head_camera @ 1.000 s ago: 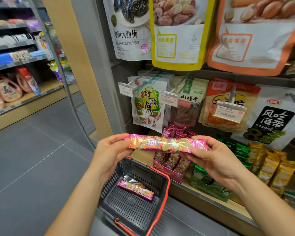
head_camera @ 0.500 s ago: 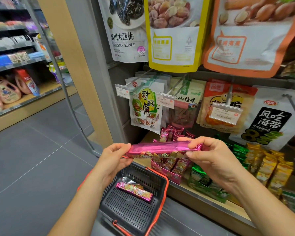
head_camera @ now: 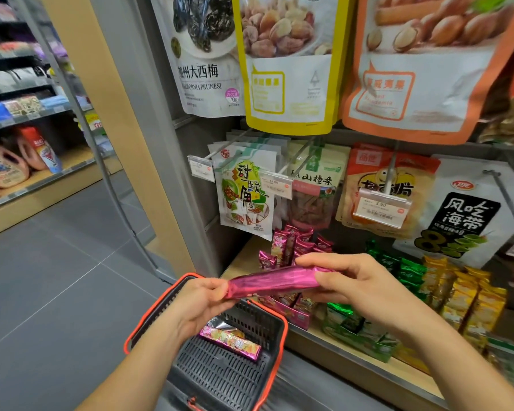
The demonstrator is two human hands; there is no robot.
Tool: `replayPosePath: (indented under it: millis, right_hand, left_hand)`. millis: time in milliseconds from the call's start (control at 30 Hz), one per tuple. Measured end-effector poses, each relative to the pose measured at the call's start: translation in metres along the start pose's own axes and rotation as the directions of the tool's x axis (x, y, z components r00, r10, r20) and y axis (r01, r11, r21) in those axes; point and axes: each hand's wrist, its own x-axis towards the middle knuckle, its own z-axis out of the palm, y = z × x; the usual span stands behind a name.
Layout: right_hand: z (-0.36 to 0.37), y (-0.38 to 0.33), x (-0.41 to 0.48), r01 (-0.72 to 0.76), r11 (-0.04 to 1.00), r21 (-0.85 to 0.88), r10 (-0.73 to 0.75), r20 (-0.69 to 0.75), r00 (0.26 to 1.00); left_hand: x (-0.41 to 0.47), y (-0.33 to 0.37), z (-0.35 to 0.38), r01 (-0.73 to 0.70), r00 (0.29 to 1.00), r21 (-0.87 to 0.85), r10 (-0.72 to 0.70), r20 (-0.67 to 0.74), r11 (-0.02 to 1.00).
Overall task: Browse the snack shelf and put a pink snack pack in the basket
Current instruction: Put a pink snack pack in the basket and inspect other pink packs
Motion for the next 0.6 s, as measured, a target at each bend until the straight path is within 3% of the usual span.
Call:
replayPosePath:
  millis: [67, 167, 300, 400, 500, 600]
  right_hand:
    - [-0.003, 0.000, 0.000, -0.025, 0.999, -0.021, 0.025, 0.010, 1.000]
    - [-0.005, 0.001, -0.001, 0.000, 0.998, -0.058, -0.001, -0.012, 1.000]
    - [-0.006, 0.002, -0.004, 0.103, 0.978, -0.182, -0.147, -0.248, 0.958]
    - [-0.003, 0.005, -0.007, 0.118, 0.924, -0.364, -0.251, -0.344, 0.905]
    - [0.000, 0.009, -0.004, 0.134, 0.862, -0.488, -0.346, -0.373, 0.861]
    - [0.006, 0.011, 0.002, 0.161, 0.876, -0.454, -0.364, -0.405, 0.839]
  left_hand:
    - [0.009, 0.002, 0.006, 0.002, 1.000, 0.170, -0.004, 0.014, 0.985]
    - [0.023, 0.011, 0.023, -0.070, 0.997, 0.506, 0.055, 0.046, 0.860]
    - [0.047, 0.021, 0.046, -0.270, 0.959, 0.671, 0.252, 0.126, 0.690]
    - [0.065, 0.016, 0.054, -0.405, 0.866, 0.816, 0.459, 0.198, 0.412]
    - [0.084, 0.000, 0.059, -0.423, 0.848, 0.905, 0.375, 0.376, 0.050]
    - [0.096, -0.012, 0.061, -0.400, 0.868, 0.915, 0.298, 0.398, -0.059]
